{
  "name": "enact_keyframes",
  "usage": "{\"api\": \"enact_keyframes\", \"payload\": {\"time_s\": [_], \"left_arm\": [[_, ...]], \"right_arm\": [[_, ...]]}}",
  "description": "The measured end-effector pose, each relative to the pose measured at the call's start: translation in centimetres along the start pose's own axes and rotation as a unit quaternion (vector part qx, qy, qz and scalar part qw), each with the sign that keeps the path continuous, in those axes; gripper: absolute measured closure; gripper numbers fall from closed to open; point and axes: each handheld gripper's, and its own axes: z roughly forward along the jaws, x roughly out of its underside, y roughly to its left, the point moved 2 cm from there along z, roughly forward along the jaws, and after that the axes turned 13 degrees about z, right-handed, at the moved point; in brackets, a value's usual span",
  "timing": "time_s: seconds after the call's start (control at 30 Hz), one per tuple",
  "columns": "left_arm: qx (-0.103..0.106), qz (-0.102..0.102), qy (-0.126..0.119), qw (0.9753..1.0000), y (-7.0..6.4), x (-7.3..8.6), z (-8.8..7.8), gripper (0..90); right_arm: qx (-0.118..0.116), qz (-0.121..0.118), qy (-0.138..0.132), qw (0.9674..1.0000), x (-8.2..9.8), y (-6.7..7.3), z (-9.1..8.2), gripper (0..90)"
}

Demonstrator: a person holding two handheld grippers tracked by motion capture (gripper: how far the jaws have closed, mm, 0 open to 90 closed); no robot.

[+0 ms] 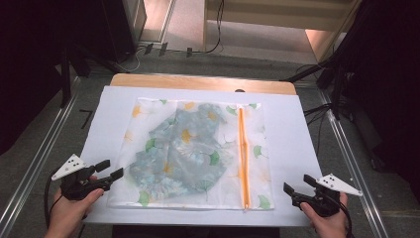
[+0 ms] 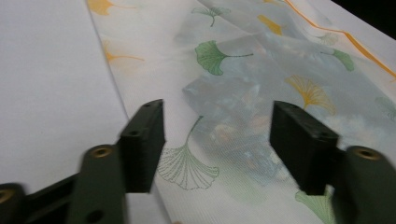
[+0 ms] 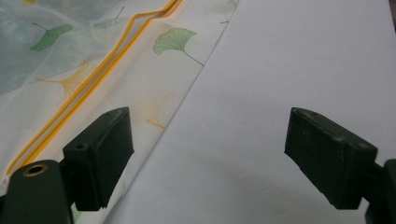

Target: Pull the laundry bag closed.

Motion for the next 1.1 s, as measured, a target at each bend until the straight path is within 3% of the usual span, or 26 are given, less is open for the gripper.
{"api": "enact_keyframes", "payload": {"time_s": [0.23,0.27,0.33,0.37,0.4,0.47,0.5,0.57,0.6,0.7,0.8,0.93,0.97,1.1], "left_arm": [[0.029,-0.007,-0.004,0.9995,-1.1,-0.6,0.5,67.9],[0.035,-0.007,-0.004,0.9994,-1.5,-0.8,0.7,74.3],[0.042,-0.004,-0.002,0.9991,-2.1,-1.0,1.1,78.5],[0.049,-0.001,-0.001,0.9988,-2.4,-1.1,1.4,78.5],[0.060,0.000,0.002,0.9982,-2.9,-1.3,1.7,81.5],[0.077,0.013,0.011,0.9969,-3.8,-1.4,2.5,85.6],[0.082,0.017,0.019,0.9963,-4.3,-1.5,2.8,87.3],[0.094,0.026,0.027,0.9949,-5.4,-1.6,3.6,89.1],[0.099,0.029,0.029,0.9942,-5.9,-1.8,3.9,89.7],[0.114,0.037,0.033,0.9922,-7.3,-2.1,4.8,90.0],[0.128,0.055,0.040,0.9894,-8.8,-2.2,5.8,89.9],[0.148,0.069,0.045,0.9855,-10.8,-2.4,7.0,90.0],[0.156,0.076,0.047,0.9838,-11.6,-2.5,7.4,90.0],[0.179,0.101,0.057,0.9769,-14.2,-2.6,8.9,90.0]], "right_arm": [[-0.021,-0.003,0.000,0.9998,0.1,0.8,0.2,24.1],[-0.032,-0.006,-0.001,0.9995,0.2,1.1,0.2,28.9],[-0.040,-0.006,-0.002,0.9992,0.2,1.5,0.2,37.7],[-0.040,-0.006,-0.002,0.9992,0.2,1.5,0.2,37.7],[-0.051,-0.009,0.000,0.9986,0.3,1.6,0.2,47.1],[-0.077,-0.015,0.009,0.9969,0.5,2.1,0.2,54.0],[-0.078,-0.021,0.010,0.9966,0.5,2.4,0.2,58.5],[-0.074,-0.020,0.010,0.9970,0.6,2.9,0.2,64.8],[-0.083,-0.017,0.016,0.9963,0.7,3.4,0.4,72.3],[-0.099,-0.019,0.027,0.9946,0.9,3.9,0.7,78.0],[-0.110,-0.035,0.055,0.9918,1.6,5.3,1.6,90.0],[-0.122,-0.042,0.077,0.9887,2.1,6.3,2.1,90.0],[-0.131,-0.048,0.094,0.9858,2.4,6.9,2.5,90.0],[-0.134,-0.052,0.115,0.9828,2.9,7.5,3.1,90.0]]}}
